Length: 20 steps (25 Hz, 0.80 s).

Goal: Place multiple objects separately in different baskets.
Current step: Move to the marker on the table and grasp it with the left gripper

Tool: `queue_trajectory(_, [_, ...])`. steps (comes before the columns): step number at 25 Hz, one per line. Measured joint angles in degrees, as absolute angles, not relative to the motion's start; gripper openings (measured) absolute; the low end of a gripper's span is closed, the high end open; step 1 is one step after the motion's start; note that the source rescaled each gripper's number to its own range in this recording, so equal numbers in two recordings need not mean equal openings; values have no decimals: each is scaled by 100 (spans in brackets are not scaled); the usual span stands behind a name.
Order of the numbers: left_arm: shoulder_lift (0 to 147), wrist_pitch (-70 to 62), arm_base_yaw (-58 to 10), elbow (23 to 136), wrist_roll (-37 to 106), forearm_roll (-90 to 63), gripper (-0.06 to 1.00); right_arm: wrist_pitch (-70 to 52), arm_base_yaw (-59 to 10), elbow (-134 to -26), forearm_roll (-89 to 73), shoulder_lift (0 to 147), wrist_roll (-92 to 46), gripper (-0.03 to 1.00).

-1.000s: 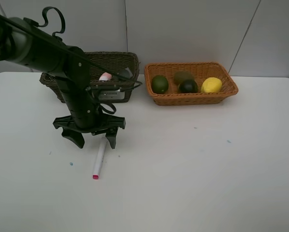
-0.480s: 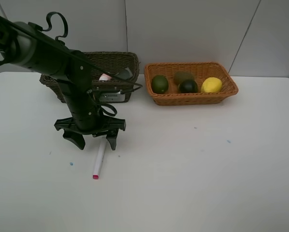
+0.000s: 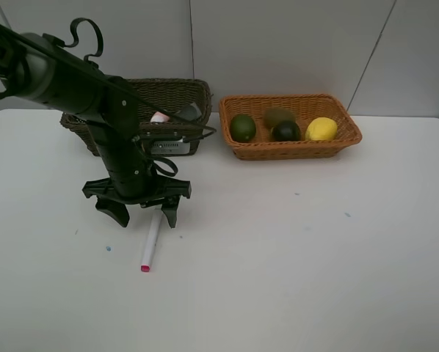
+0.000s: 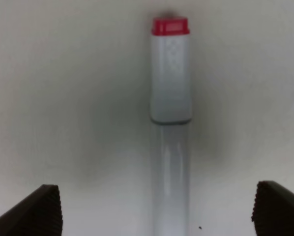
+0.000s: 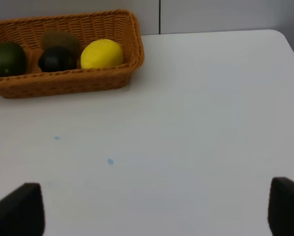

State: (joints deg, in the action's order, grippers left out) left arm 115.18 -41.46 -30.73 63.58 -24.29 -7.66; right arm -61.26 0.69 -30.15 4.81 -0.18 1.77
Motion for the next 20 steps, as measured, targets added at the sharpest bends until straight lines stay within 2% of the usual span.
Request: queue_trajectory(20, [11712,-4334,-3073,6358,-2454,-676,99,-6126,69,-3015,481,-18,177,99])
